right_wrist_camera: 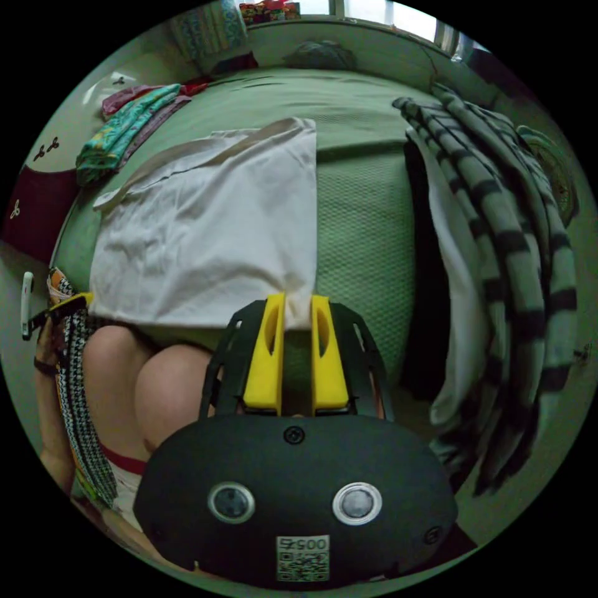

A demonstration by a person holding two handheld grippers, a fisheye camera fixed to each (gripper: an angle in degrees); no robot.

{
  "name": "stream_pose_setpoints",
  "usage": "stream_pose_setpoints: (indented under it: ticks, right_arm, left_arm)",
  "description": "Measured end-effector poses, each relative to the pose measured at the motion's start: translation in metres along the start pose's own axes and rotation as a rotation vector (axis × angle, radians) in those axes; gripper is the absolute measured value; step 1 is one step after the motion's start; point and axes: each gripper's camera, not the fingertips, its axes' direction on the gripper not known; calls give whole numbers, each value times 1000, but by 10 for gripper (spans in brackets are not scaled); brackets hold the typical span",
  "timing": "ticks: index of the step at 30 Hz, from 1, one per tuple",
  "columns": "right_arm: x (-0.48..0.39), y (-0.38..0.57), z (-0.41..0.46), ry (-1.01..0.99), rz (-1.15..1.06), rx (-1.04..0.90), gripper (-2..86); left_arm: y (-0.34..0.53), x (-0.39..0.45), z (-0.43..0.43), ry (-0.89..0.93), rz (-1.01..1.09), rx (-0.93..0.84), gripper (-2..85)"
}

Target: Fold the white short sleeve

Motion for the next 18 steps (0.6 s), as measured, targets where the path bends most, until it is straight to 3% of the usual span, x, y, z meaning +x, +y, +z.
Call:
stream_pose_setpoints:
  ticks: [6, 15, 18]
  right_arm:
    - [-27, -1, 0, 146, -70, 36, -9]
    - [-15, -17, 10, 35, -2, -30, 1]
    - [-20, -19, -18, 16, -23, 70, 5]
  left_arm:
    - [-16, 3, 35, -73, -61, 10, 21]
    - [-28, -8, 46, -74, -83, 30, -5]
    - [-29, -11, 29, -69, -90, 104, -6]
